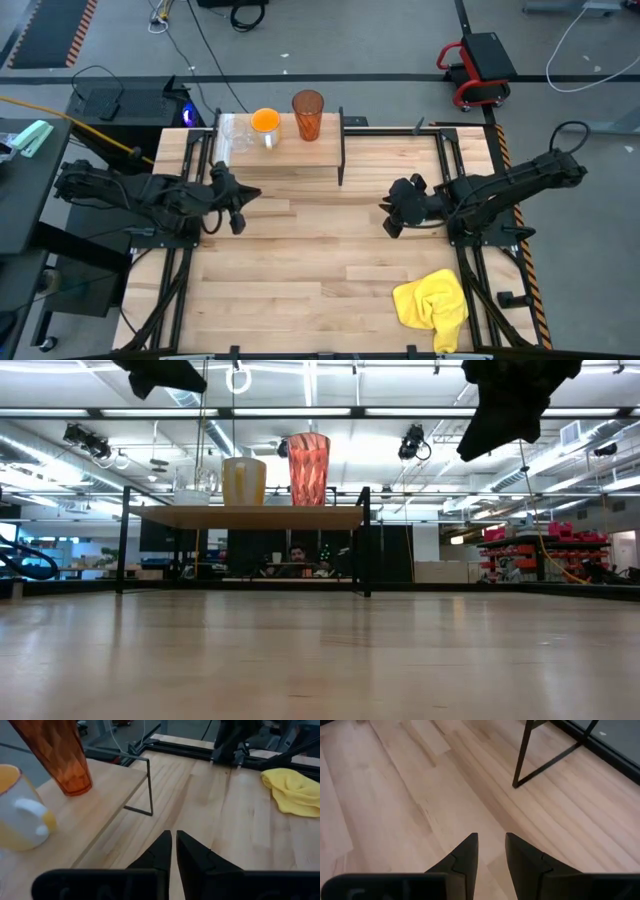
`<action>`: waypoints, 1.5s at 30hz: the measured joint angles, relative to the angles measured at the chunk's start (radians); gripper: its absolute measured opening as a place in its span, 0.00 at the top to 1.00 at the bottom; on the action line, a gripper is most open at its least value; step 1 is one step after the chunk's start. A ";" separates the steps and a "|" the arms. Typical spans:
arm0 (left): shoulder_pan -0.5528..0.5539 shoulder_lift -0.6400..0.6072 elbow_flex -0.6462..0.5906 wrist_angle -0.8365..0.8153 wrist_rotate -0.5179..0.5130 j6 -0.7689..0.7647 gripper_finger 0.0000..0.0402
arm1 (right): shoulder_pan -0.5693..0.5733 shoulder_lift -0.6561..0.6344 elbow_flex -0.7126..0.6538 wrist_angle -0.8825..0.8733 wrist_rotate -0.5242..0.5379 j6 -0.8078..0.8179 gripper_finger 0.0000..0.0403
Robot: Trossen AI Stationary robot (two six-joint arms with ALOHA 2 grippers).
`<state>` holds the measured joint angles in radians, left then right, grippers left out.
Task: Stack small to large cups/mugs on shelf
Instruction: Return to Home Position
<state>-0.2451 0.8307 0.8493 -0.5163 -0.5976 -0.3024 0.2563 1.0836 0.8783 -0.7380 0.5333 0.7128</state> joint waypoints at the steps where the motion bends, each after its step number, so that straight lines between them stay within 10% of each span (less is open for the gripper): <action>1: 0.000 0.000 0.005 0.001 0.000 0.000 0.92 | 0.003 0.000 0.000 0.000 0.002 0.000 0.74; 34: -0.023 0.000 -0.137 -0.027 0.001 -0.107 0.91 | 0.047 -0.029 -0.166 0.199 0.080 -0.069 0.74; 45: -0.015 -0.001 -0.001 0.063 -0.001 0.034 0.93 | -0.012 -0.075 0.024 0.212 0.077 -0.249 0.74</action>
<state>-0.2604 0.8301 0.8487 -0.4537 -0.5982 -0.2679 0.2440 1.0084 0.9023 -0.5264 0.6105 0.4639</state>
